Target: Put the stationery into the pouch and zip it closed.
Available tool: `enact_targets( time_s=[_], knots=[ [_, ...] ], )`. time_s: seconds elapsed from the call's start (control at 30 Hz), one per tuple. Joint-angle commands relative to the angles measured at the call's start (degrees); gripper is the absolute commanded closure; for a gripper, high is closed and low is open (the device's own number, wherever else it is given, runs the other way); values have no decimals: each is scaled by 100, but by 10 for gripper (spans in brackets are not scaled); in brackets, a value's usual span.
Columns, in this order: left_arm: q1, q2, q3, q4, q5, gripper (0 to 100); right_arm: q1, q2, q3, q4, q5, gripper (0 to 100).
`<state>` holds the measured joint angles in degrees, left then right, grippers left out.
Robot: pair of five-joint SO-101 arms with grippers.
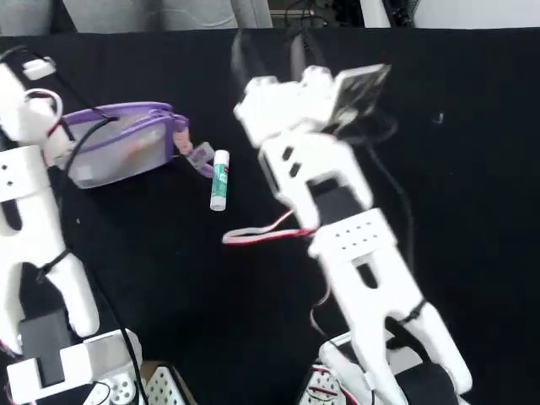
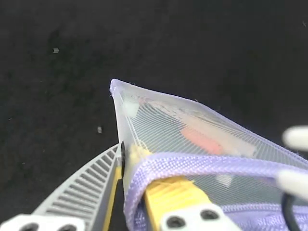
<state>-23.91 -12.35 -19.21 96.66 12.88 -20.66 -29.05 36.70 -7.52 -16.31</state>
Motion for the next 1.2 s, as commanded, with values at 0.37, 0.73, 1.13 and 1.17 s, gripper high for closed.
enact_targets(
  time_s=[0.37,0.73,1.13,1.17],
  knots=[
    [-1051,-246,-576,-167,53,971,229,857,-2738,4105,-211,713],
    [-1042,-202,-567,-158,44,971,-35,3618,-2818,4334,-624,713],
    [-1024,-202,-532,-123,44,971,-536,5719,-4892,5688,-905,713],
    [-1024,-229,-470,-141,44,971,-589,5912,-5095,5793,-888,713]
  ],
)
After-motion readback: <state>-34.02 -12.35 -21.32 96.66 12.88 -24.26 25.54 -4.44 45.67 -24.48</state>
